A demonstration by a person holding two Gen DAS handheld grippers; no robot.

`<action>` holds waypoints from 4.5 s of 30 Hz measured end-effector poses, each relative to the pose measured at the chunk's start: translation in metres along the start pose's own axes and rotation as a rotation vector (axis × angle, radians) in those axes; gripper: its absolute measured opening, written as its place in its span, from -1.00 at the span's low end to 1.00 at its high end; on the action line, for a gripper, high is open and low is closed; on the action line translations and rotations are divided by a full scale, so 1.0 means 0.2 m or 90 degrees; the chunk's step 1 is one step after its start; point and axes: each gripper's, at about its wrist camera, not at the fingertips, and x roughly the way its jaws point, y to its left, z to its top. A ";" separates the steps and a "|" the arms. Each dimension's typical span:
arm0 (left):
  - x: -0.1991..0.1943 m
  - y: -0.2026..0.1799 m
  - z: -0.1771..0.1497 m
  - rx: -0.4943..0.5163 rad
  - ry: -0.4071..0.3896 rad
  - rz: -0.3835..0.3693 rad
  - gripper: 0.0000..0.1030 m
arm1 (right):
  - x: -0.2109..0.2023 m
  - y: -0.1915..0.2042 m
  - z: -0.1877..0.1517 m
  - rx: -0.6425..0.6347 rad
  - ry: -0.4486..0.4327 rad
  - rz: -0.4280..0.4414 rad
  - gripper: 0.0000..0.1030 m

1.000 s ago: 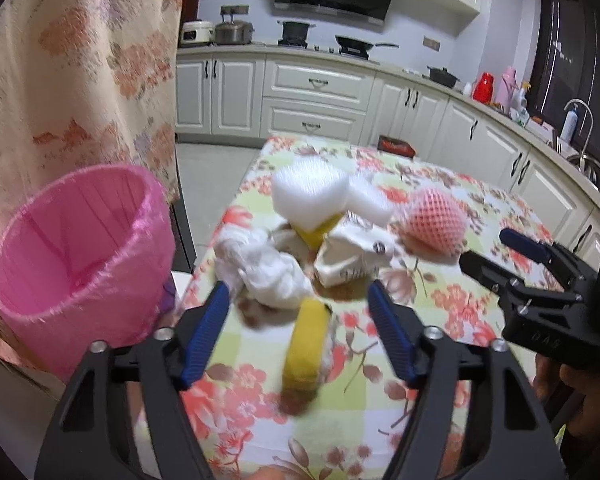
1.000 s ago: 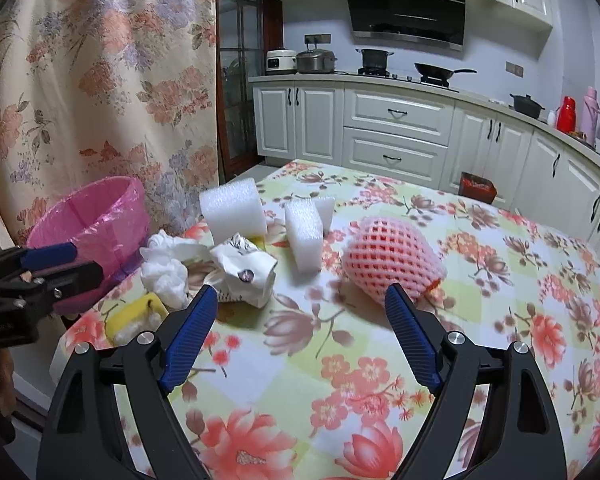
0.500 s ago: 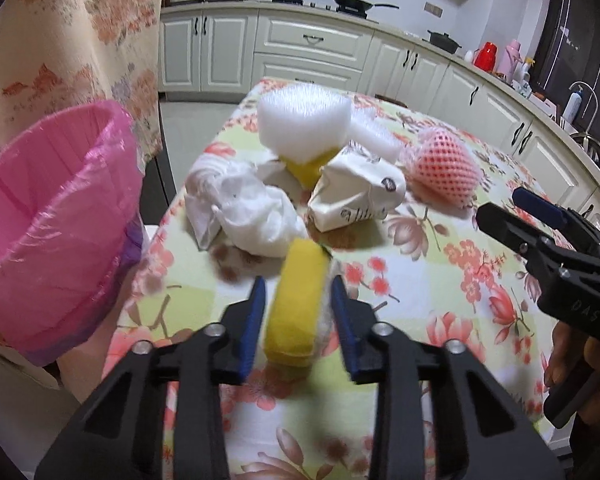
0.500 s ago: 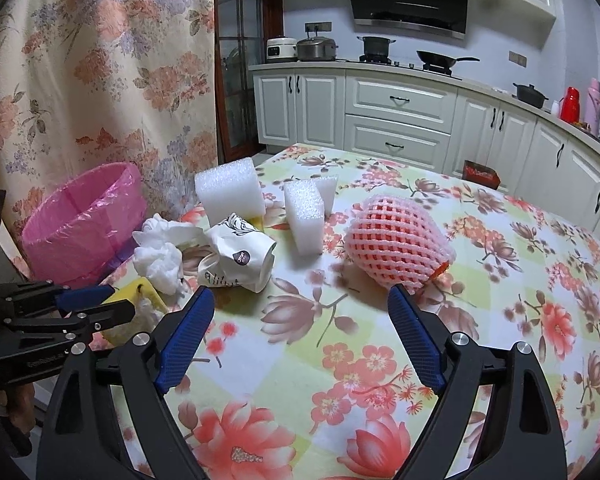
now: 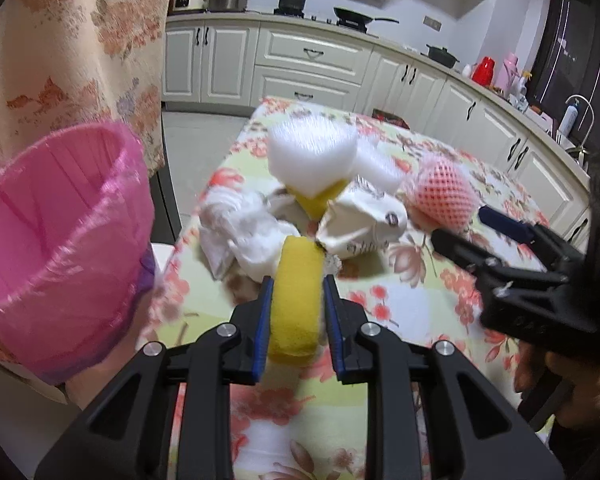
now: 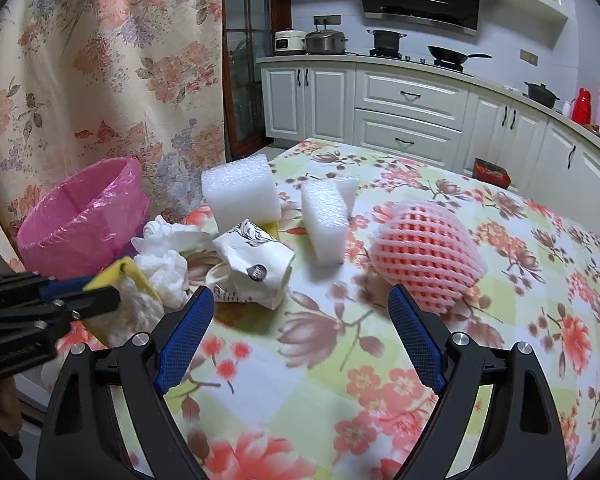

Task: Collect trash
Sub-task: 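Grasp the yellow sponge with the left gripper while the right gripper grasps the crumpled paper cup, then carry the yellow sponge and paper cup over the pink bin, then open both grippers to drop the sponge and paper cup into the bin, then move both grippers back over the table toward the white tissue and pink net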

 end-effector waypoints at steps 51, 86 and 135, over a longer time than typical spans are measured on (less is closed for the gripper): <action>-0.36 0.44 0.30 -0.060 -0.140 0.086 -0.54 | 0.05 0.17 0.28 -0.014 -0.010 0.034 0.16; -0.59 0.82 0.32 -0.125 -0.192 0.178 -0.53 | 0.20 0.97 0.78 -0.149 -0.038 0.211 0.16; -0.53 0.55 0.33 -0.103 -0.183 0.135 0.00 | 0.02 0.33 0.60 -0.071 -0.050 0.082 0.53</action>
